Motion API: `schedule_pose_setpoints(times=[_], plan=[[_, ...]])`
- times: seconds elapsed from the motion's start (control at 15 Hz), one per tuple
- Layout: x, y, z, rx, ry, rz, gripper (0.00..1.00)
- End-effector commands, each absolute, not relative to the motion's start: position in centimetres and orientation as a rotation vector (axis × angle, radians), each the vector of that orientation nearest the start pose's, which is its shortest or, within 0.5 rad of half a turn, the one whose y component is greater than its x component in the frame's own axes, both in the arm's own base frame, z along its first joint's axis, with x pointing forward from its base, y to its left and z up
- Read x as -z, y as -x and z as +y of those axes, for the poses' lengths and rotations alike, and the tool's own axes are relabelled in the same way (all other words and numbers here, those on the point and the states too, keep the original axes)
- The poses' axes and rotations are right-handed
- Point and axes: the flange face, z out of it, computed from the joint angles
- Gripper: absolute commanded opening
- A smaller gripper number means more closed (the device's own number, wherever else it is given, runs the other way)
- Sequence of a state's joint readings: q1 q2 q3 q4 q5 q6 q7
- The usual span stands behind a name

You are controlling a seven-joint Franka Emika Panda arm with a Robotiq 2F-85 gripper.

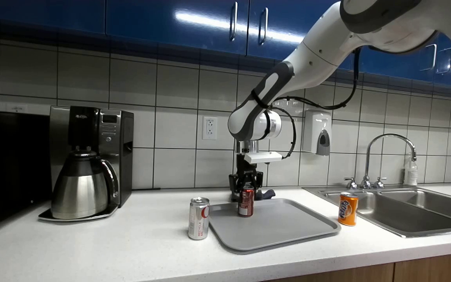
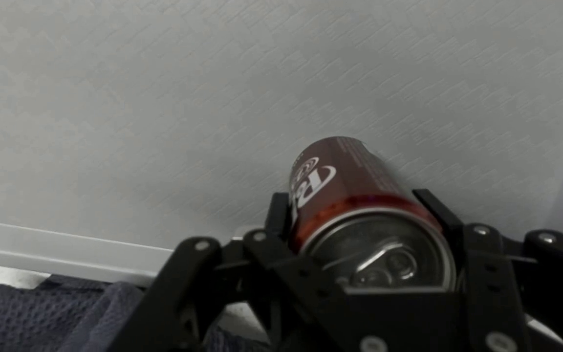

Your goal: Remove the cans from the tray.

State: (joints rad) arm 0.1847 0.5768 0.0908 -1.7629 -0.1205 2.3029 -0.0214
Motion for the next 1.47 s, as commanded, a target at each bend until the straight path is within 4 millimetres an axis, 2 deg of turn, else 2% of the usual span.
schedule_pose_setpoints(times=[0.0,0.2,0.73,1.4], plan=[[-24.7,-63.8,17.9,-0.044,3.114,-0.593,0.39],[-26.4,-64.0,19.4,-0.017,3.095,-0.614,0.39],[-31.0,-65.9,24.3,0.073,3.027,-0.682,0.39],[-31.8,-65.2,31.7,0.016,3.016,-0.908,0.39]])
